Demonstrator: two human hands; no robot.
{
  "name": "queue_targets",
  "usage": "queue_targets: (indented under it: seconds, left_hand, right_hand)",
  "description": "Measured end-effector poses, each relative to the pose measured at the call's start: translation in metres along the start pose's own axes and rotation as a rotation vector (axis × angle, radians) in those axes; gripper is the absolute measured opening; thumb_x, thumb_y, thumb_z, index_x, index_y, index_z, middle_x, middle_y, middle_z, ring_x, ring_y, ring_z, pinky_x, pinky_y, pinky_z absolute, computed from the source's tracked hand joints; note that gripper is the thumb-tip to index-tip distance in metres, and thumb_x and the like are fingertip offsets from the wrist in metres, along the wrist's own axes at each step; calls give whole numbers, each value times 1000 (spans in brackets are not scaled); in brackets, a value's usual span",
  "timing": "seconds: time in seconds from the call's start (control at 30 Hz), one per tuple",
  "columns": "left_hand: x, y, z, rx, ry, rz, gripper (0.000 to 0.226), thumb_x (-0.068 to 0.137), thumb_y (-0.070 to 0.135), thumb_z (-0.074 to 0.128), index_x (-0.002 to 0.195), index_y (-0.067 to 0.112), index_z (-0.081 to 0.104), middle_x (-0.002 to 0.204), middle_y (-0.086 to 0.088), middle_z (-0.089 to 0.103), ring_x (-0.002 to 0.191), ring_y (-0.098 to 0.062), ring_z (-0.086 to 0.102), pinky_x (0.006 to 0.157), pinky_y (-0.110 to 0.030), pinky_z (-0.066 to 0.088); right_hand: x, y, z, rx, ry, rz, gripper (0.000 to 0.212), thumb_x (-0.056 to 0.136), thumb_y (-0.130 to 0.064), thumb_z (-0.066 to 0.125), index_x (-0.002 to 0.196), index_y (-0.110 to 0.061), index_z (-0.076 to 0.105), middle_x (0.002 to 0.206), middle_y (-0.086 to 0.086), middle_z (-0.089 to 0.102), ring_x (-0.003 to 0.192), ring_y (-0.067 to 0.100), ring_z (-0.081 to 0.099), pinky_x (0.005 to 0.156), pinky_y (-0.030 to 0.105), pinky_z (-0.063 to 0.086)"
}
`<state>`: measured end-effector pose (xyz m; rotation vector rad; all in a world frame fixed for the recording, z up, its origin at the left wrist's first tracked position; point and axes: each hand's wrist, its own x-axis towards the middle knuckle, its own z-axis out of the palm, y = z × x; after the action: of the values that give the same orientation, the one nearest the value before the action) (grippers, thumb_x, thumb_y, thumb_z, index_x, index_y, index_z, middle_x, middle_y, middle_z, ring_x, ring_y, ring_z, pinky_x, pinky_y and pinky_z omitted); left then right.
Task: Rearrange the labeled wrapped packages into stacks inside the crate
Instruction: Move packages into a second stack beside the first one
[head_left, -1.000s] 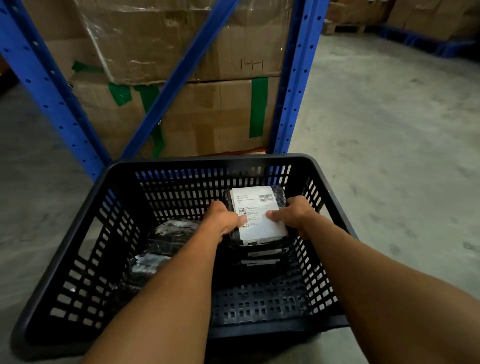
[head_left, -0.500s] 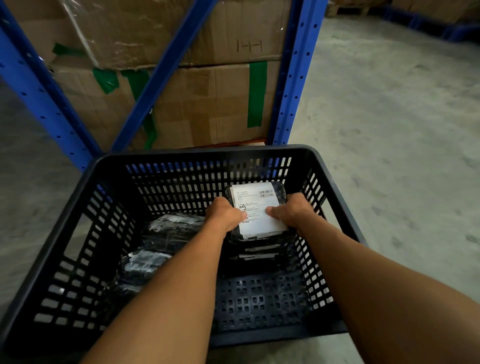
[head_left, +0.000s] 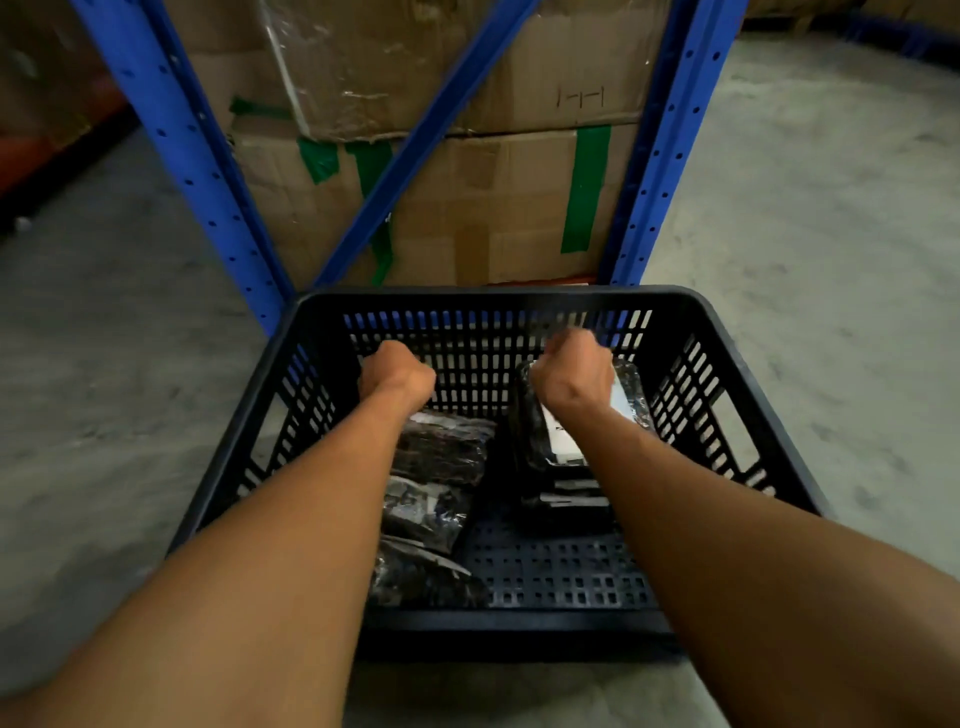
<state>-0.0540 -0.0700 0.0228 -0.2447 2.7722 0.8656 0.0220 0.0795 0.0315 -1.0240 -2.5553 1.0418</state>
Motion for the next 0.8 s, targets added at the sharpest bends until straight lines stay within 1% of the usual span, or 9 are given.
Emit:
queue_targets:
  seconds: [0.1,0.2,0.3,0.37,0.43,0.5,0.57,0.7,0.8]
  left_hand:
    - [10,-38,-16,122,-20,-53,28,92,20,60,113,1,63,120,-20,63,108,-37,60,82,-39,48]
    - [13,-66,-13,202,-135,-68,43,93,33,60,123,2,60,131,-19,59,118,-36,56,92,-39,46]
    - [18,-81,-5,185,-291,-128,70,94,52,50,143,3,42,151,-17,42,135,-36,43,103,-39,39]
    - [23,-88,3,142,-371,-179,83,92,63,39,153,8,24,160,-14,26,144,-34,29,111,-42,30]
    - [27,-93,11,95,-433,-192,84,91,69,30,155,18,15,164,-10,15,148,-32,18,116,-44,21]
    - [31,-97,20,65,-452,-179,80,90,70,27,155,25,17,163,-8,18,147,-32,21,118,-46,21]
    - [31,-98,25,89,-429,-166,76,90,67,28,153,26,23,160,-10,26,143,-33,29,116,-46,25]
    - [25,-93,22,162,-411,-168,72,94,61,26,153,19,27,160,-13,26,144,-33,28,116,-46,25]
    - [18,-85,13,233,-542,-137,69,98,55,25,152,12,28,162,-14,20,148,-31,20,120,-43,17]
  right_hand:
    - [-20,-26,38,-6,-202,3,28,85,-15,57,106,-2,70,114,24,70,107,40,65,90,36,52]
    - [-36,-28,70,-133,-372,57,34,90,-22,59,116,-1,63,125,21,64,115,39,60,97,40,49]
    - [-44,-20,94,-394,-426,35,48,98,-37,45,130,-4,59,138,15,58,124,34,56,102,42,47]
    - [-45,-15,108,-424,-550,150,61,101,-49,31,146,-10,43,152,17,41,137,35,43,110,43,37]
    - [-44,-10,119,-209,-614,366,68,101,-52,28,155,-12,24,159,20,24,144,38,29,115,43,26]
    - [-46,-6,127,211,-517,531,78,98,-51,43,155,-7,14,161,20,21,146,38,23,118,43,21]
    - [-50,-6,130,438,-420,561,87,93,-47,56,155,-6,11,161,19,22,146,37,24,117,44,22]
    - [-46,-13,116,121,-518,577,95,90,-55,56,155,-5,6,158,22,27,142,41,31,115,46,29]
    - [-35,-20,93,-129,-717,427,78,95,-52,50,152,-3,25,154,22,35,139,39,38,117,47,32]
